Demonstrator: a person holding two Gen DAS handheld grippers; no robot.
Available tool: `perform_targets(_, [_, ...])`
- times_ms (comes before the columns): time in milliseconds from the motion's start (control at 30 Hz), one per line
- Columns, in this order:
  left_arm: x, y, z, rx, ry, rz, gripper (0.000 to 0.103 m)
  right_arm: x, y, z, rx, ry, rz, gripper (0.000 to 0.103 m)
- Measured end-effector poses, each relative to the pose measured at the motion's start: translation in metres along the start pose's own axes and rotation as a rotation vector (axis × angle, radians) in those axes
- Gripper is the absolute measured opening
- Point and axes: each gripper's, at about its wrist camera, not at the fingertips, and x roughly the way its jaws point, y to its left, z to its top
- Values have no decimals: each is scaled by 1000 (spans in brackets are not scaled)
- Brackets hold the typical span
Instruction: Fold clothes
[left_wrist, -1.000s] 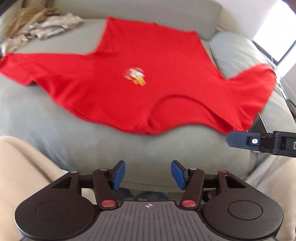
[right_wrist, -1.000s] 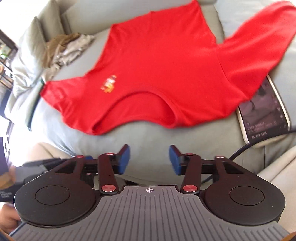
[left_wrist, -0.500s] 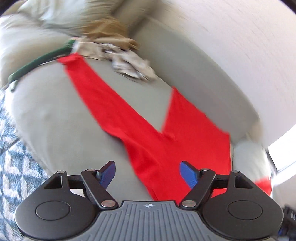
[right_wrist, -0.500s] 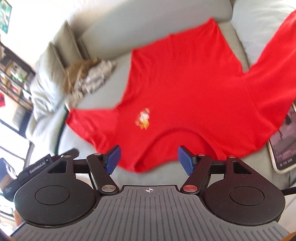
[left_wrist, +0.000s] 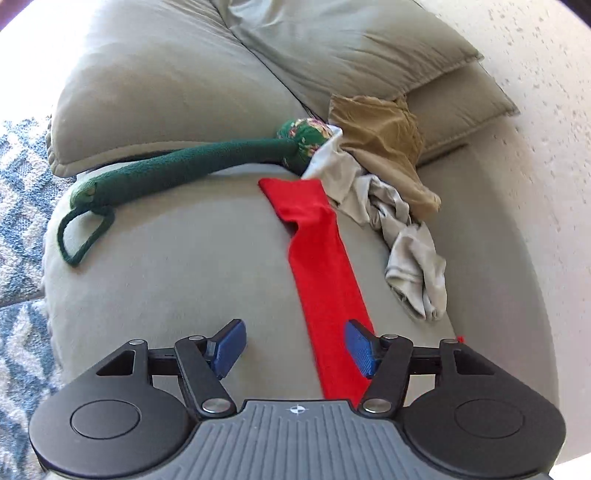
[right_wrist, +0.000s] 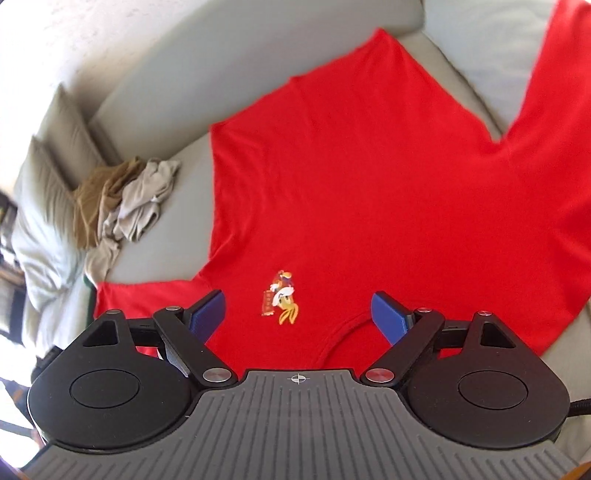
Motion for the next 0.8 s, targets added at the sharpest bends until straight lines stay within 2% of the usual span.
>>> perform_targets(100, [19,11,18,-76,-60,-54,58,6,0,-3,-10,17,-3,87])
perform_targets(267, [52,14,43,-100,-25,-139,59,15,7,-7,-31,35,-2,88])
perform_targets(433, [78,3,57,-33,11,-134,60,25,24,-4,-82,33,10,88])
perform_targets(633, [96,2,69,-99,-15,-145,60,27,29,-3,-107,27,18,88])
perform_targets(667, [98,-1,71,-105,-17,-137,53,27,29,-3,-110,26,17,88])
perform_targets(733, [101,-5,73,-104,1,-84,25,26,28,-3,-112,21,14,88])
perform_targets(767, [102,-6,73,-103,15,-72,4,25,27,-3,-109,18,14,88])
perform_targets(800, [102,-7,72,-101,28,-61,0,23,25,-2,-108,12,18,88])
